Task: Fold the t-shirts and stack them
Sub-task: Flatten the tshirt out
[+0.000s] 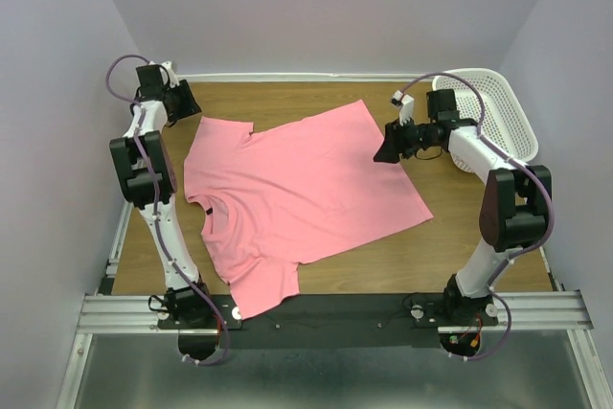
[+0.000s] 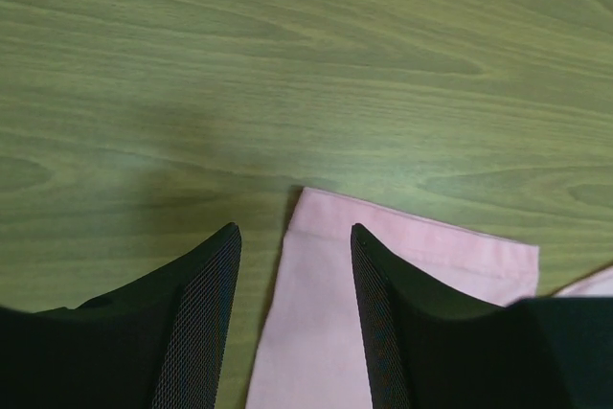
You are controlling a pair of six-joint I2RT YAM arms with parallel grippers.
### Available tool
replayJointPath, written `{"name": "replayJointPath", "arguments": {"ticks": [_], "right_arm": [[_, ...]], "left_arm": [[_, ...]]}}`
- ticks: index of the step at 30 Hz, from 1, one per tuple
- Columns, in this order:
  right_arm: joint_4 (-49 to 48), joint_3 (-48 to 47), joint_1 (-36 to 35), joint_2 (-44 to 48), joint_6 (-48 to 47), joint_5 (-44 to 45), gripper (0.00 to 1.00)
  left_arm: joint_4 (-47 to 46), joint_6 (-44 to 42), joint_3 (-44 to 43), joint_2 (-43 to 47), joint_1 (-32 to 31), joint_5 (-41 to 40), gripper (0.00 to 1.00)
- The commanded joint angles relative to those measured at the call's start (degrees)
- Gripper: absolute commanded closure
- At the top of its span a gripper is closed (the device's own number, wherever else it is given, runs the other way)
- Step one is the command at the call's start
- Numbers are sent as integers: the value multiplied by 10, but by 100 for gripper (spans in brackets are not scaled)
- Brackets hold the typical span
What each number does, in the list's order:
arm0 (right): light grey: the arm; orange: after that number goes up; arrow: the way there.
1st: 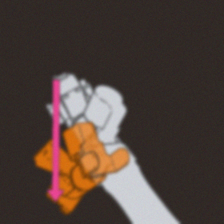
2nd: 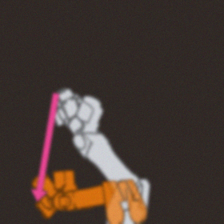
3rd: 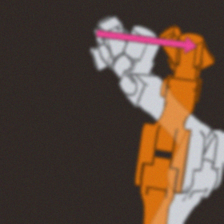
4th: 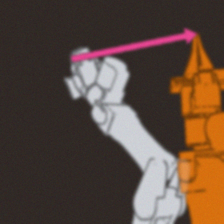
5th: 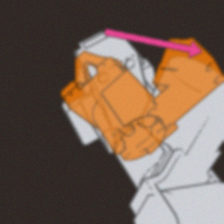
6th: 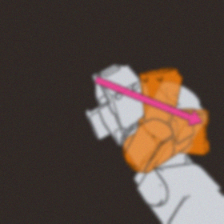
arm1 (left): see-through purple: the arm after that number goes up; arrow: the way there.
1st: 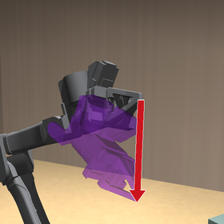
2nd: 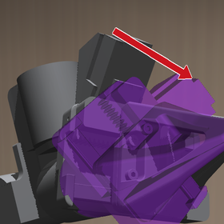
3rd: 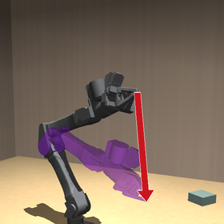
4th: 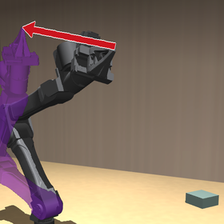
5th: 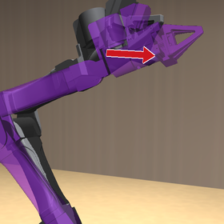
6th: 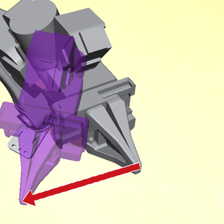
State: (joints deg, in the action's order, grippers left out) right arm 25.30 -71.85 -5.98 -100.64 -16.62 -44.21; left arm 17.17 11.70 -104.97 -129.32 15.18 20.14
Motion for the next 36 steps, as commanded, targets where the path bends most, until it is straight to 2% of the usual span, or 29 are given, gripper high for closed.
{"name": "replayJointPath", "arguments": {"ticks": [1, 5, 8, 19, 30, 32, 34, 36], "right_arm": [[21, -5, 3, -3, -13, -33, 38], [25, -7, 3, -2, -14, -40, 38], [26, -7, 2, -2, -15, -40, 38], [34, -10, 3, -3, -21, -40, 38], [36, -11, 3, -1, -25, -39, 38], [36, -12, 3, -2, -25, -38, 38], [38, -13, 3, -2, -25, -38, 38], [38, -13, 3, -2, -25, -37, 38]], "left_arm": [[86, -44, -80, -40, -16, -26, 42], [132, -49, -166, -96, -30, -61, 43], [149, -46, -186, -112, -32, -74, 46], [190, -56, -203, -132, -35, -72, 54], [226, -65, -236, -161, -42, -80, 55], [226, -66, -234, -161, -42, -78, 57], [228, -67, -233, -162, -43, -76, 63], [229, -66, -232, -164, -45, -77, 64]]}}
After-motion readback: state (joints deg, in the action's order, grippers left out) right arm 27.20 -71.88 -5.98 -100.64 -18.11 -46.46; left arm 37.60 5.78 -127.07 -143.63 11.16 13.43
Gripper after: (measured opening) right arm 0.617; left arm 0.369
